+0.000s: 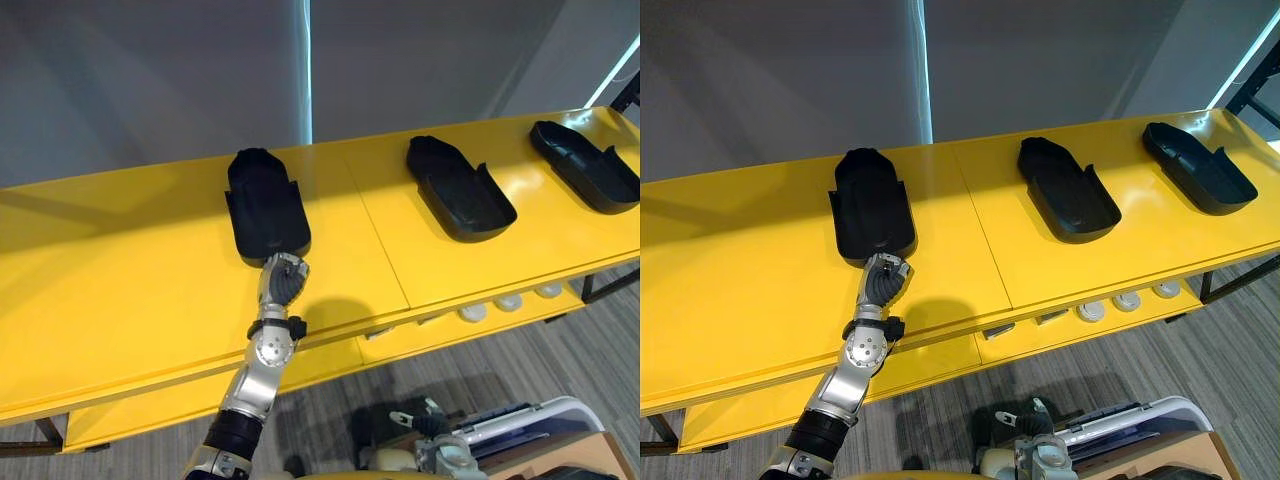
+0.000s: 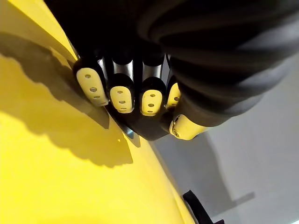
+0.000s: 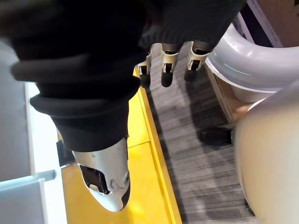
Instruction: Walk over and take plastic housings, then place them on the shelf
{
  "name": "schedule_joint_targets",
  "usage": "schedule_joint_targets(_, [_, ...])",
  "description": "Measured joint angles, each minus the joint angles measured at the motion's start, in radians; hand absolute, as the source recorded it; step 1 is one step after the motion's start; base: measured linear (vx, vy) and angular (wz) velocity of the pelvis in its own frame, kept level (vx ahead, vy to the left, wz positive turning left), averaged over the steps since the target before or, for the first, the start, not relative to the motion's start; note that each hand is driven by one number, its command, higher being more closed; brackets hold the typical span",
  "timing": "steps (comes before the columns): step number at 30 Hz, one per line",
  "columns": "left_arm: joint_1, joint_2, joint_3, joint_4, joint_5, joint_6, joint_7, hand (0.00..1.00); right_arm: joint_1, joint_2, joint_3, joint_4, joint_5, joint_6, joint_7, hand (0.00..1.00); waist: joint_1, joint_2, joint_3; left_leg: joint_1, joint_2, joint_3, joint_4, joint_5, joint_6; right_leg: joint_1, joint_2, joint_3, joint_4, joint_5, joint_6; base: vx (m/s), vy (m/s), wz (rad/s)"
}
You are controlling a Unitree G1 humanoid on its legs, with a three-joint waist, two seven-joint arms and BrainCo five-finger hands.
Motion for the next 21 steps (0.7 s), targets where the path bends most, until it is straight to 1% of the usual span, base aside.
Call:
schedule_joint_targets(3, [-0.013, -0.001, 0.017, 0.009, -0.004, 0.001, 0.0, 1.0, 0.0, 0.0, 0.0, 0.005, 0.0, 0.0, 0.0, 0.0, -0.001, -0.005, 0.0, 0.0, 0.0, 0.0, 0.0, 0.0, 0.0, 0.0, 0.0, 0.0, 0.0, 0.0, 0.0, 0.0, 0.0, 0.0])
schedule_joint_targets(8, [-0.019, 0.0, 0.021, 0.011, -0.008, -0.001, 0.0, 1.0, 0.0, 0.0, 0.0, 0.006, 0.0, 0.0, -0.001, 0.0, -0.004, -0.007, 0.0, 0.001, 0.0, 0.0, -0.002, 0.0, 0.0, 0.0, 0.0, -0.001, 0.0, 0.0, 0.001, 0.0, 0.0, 0.0])
schedule_joint_targets(10, [-0.018, 0.0, 0.019, 0.0, -0.025, -0.002, -0.001, 1.0, 0.0, 0.0, 0.0, 0.007, 0.0, 0.0, -0.001, 0.0, -0.003, -0.007, 0.0, 0.001, 0.0, -0.001, -0.003, 0.0, 0.0, 0.0, 0.0, -0.003, 0.0, -0.001, 0.001, 0.0, 0.0, 0.0])
schedule_joint_targets(13, [0.011, 0.001, 0.014, -0.078, -0.078, 0.005, -0.009, 1.0, -0.003, 0.0, 0.0, 0.009, 0.0, 0.0, -0.001, 0.0, -0.003, -0.006, 0.0, 0.001, 0.0, -0.005, -0.007, 0.001, 0.001, 0.0, -0.001, -0.008, 0.001, -0.001, 0.001, 0.0, 0.0, 0.02])
schedule_joint_targets(15, [0.046, 0.019, -0.003, -0.278, -0.118, 0.004, -0.032, 1.0, -0.005, -0.004, -0.008, 0.035, 0.0, -0.001, -0.002, 0.0, 0.008, -0.007, 0.0, -0.007, -0.001, -0.015, 0.003, 0.001, 0.001, 0.0, -0.004, -0.015, 0.004, -0.001, 0.001, 0.0, 0.0, 0.12])
schedule_joint_targets(16, [0.052, 0.023, -0.005, -0.326, -0.124, -0.001, -0.036, 1.0, -0.007, -0.004, -0.01, 0.04, 0.001, 0.0, -0.002, 0.0, 0.009, -0.007, 0.0, -0.01, -0.001, -0.019, 0.004, 0.001, 0.001, 0.001, -0.005, -0.019, 0.005, -0.001, 0.001, 0.01, 0.013, 0.25])
schedule_joint_targets(18, [0.061, 0.05, 0.016, -0.549, -0.182, -0.053, -0.042, 1.0, -0.006, -0.008, -0.015, 0.05, 0.0, 0.001, -0.001, 0.0, 0.016, -0.007, 0.0, -0.016, -0.003, -0.044, 0.017, 0.002, 0.001, 0.011, -0.011, -0.037, 0.005, -0.001, 0.001, 0.01, 0.034, 0.31])
schedule_joint_targets(19, [0.062, 0.055, 0.034, -0.593, -0.192, -0.062, -0.042, 1.0, -0.007, -0.009, -0.015, 0.053, 0.0, 0.0, -0.001, 0.0, 0.018, -0.007, 0.0, -0.016, -0.004, -0.049, 0.02, 0.002, 0.001, 0.015, -0.012, -0.04, 0.005, -0.001, 0.001, -0.01, 0.044, 0.22])
schedule_joint_targets(20, [0.071, 0.062, 0.102, -0.69, -0.21, -0.09, -0.036, 1.0, -0.009, -0.013, -0.012, 0.064, 0.0, 0.0, 0.0, 0.0, 0.027, -0.006, 0.0, -0.015, -0.005, -0.057, 0.021, 0.002, 0.001, 0.024, -0.013, -0.045, 0.005, -0.001, 0.001, -0.03, 0.034, 0.14])
schedule_joint_targets(21, [0.077, 0.061, 0.151, -0.734, -0.227, -0.109, -0.022, 1.0, -0.009, -0.015, -0.012, 0.07, 0.0, -0.001, 0.0, 0.0, 0.034, -0.006, 0.0, -0.015, -0.006, -0.06, 0.023, 0.002, 0.002, 0.028, -0.015, -0.05, 0.005, -0.001, 0.001, -0.04, 0.037, 0.2])
